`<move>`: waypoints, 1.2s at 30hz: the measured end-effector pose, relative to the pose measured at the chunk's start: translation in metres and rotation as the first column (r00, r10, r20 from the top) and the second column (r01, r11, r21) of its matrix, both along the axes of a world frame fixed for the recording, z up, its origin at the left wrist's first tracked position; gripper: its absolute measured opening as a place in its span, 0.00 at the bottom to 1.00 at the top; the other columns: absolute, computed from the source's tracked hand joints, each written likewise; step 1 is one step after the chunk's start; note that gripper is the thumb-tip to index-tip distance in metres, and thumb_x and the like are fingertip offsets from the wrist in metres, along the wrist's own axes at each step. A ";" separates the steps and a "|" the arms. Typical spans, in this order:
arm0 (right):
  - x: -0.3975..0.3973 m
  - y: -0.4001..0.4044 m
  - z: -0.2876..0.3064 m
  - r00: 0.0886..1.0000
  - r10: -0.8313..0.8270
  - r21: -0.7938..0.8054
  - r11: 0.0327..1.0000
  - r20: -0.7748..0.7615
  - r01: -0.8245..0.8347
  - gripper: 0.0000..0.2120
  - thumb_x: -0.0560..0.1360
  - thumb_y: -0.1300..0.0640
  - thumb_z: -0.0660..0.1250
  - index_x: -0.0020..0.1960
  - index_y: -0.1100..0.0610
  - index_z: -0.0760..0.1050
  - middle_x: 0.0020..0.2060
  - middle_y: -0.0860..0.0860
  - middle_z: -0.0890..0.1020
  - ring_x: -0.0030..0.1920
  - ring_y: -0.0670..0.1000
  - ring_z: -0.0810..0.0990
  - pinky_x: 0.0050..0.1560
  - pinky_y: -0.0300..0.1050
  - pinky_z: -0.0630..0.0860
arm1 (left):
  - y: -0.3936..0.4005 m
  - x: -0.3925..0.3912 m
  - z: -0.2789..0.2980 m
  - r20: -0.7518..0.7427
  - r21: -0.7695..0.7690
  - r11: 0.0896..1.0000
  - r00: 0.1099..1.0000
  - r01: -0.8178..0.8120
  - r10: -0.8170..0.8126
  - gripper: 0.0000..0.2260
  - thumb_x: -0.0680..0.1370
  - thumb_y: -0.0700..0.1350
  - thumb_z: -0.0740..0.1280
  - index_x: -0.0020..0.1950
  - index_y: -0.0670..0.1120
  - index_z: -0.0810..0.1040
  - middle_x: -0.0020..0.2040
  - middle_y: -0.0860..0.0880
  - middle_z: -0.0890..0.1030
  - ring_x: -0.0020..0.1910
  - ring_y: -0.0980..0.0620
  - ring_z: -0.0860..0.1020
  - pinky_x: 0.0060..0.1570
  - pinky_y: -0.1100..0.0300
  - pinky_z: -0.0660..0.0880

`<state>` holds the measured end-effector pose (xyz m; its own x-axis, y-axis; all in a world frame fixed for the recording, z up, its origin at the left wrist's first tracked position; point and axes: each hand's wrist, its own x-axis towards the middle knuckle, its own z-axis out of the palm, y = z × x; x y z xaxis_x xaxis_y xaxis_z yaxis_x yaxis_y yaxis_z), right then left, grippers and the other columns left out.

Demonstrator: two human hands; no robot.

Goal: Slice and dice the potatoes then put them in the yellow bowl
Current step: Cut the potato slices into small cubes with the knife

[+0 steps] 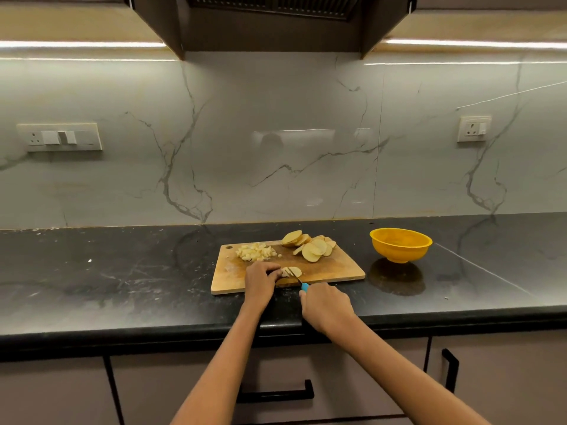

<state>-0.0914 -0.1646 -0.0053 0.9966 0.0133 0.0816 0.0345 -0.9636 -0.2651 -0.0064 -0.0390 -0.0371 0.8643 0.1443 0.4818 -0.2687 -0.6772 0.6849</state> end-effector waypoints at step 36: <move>0.023 0.002 0.006 0.999 0.031 -0.035 0.999 0.034 -0.030 0.18 0.83 0.52 0.52 0.61 0.62 0.74 0.58 0.57 0.78 0.58 0.57 0.78 0.52 0.48 0.73 | -0.007 -0.001 0.005 0.026 0.123 0.988 0.996 -0.093 0.091 0.06 0.76 0.41 0.68 0.50 0.42 0.84 0.48 0.47 0.84 0.48 0.52 0.80 0.45 0.64 0.72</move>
<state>-0.0687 -0.1621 0.0004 0.9923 0.0468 0.1147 0.0724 -0.9704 -0.2303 -0.0071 -0.0456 -0.0319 0.8399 0.1609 0.5184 -0.2145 -0.7790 0.5892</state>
